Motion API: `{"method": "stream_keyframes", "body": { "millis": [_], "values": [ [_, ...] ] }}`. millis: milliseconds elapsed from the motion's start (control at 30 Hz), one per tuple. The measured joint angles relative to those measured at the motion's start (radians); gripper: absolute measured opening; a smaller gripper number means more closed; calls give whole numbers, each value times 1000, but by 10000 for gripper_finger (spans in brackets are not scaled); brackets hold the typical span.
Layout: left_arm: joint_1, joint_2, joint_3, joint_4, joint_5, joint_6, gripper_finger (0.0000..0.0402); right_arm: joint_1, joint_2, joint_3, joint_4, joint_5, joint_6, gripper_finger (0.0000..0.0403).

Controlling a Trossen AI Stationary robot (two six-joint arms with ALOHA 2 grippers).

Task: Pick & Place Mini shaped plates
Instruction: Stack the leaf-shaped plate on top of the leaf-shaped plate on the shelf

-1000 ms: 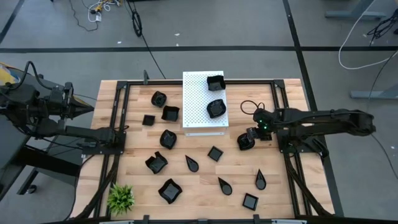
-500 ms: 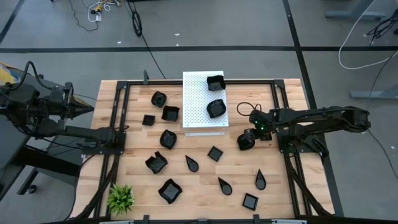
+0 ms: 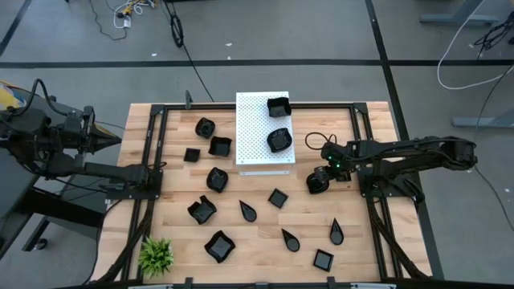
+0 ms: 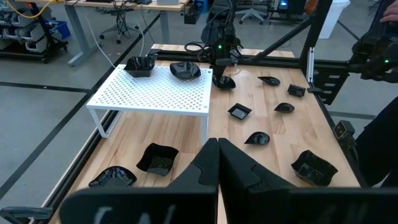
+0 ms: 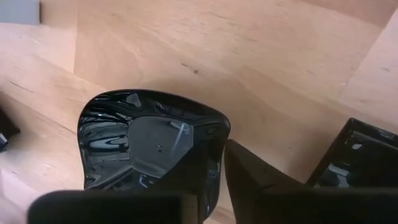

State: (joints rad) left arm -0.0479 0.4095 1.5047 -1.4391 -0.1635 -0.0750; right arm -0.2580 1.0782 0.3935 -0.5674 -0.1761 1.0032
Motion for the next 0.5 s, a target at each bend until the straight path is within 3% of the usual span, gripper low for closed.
{"method": "stream_keyframes", "body": {
  "millis": [300,500],
  "values": [
    [0,0,0,0,0,0,3,0,-1,2,8,-3,7,7],
    [0,0,0,0,0,0,3,0,-6,2,16,-37,10,6]
  ]
}}
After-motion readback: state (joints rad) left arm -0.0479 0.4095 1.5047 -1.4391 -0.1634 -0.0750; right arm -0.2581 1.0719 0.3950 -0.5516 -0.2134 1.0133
